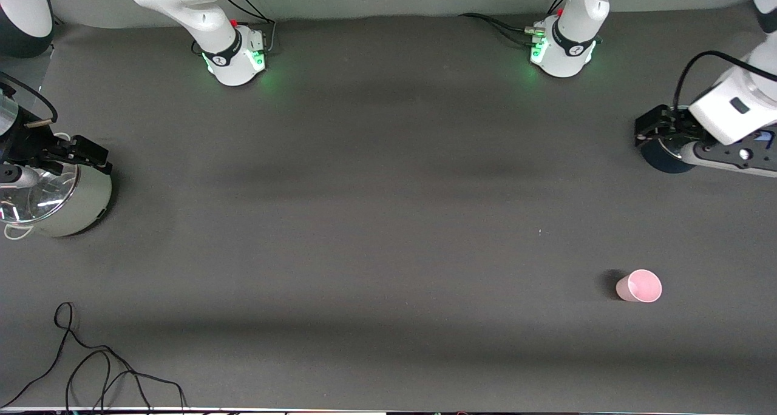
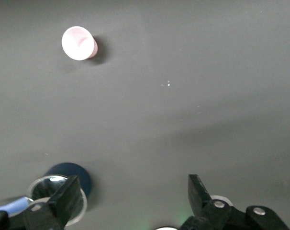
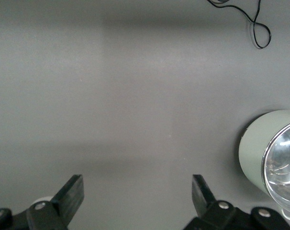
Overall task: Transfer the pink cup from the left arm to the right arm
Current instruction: 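Move the left gripper down toward the pink cup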
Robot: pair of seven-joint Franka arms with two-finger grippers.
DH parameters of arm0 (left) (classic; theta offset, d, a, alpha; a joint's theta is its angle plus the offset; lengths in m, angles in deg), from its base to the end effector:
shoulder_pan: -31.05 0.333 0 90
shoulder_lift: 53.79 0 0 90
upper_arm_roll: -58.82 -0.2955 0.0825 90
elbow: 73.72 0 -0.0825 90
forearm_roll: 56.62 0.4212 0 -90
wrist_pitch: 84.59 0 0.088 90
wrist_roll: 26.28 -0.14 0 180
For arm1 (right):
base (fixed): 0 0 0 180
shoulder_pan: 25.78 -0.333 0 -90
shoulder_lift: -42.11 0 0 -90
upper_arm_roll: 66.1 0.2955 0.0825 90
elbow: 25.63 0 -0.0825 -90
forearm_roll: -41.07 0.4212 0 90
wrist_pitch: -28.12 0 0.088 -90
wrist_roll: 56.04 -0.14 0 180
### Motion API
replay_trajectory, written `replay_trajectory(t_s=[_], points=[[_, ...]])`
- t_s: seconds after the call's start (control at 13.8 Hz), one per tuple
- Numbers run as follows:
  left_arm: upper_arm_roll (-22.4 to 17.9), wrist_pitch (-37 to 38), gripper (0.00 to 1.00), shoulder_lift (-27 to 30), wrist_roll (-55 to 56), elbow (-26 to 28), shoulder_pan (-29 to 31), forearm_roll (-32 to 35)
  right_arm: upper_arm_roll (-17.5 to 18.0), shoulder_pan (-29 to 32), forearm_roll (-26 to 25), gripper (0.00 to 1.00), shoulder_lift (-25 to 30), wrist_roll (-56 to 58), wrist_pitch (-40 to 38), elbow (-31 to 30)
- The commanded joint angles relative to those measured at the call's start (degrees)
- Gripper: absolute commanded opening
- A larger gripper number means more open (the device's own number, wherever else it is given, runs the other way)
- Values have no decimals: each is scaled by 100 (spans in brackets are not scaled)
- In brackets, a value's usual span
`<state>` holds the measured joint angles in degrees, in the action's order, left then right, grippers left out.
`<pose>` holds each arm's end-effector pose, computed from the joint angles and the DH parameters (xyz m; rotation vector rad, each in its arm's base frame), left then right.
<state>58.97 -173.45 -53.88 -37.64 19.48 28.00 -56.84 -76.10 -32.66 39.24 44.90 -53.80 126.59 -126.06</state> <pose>0.5842 -0.0332 0.5402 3.1047 -0.3965 -0.1203 0.5854 -0.0374 0.5188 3.1177 -0.0167 0.0198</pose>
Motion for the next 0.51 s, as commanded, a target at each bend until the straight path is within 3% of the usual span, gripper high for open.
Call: replay_trajectory(t_s=[0.0,0.22,0.43], points=[[-6,-183,100,-254,-1232,-187,540,-22,-2,-23,-45,100,-67,-102,-56,137],[-6,-604,100,-492,-2910,-187,1304,-215,-2,-24,-45,100,-67,-102,-56,137],[-6,-1035,100,-851,-4851,-196,2218,-1012,-2,-23,-45,100,-67,-110,-56,137]])
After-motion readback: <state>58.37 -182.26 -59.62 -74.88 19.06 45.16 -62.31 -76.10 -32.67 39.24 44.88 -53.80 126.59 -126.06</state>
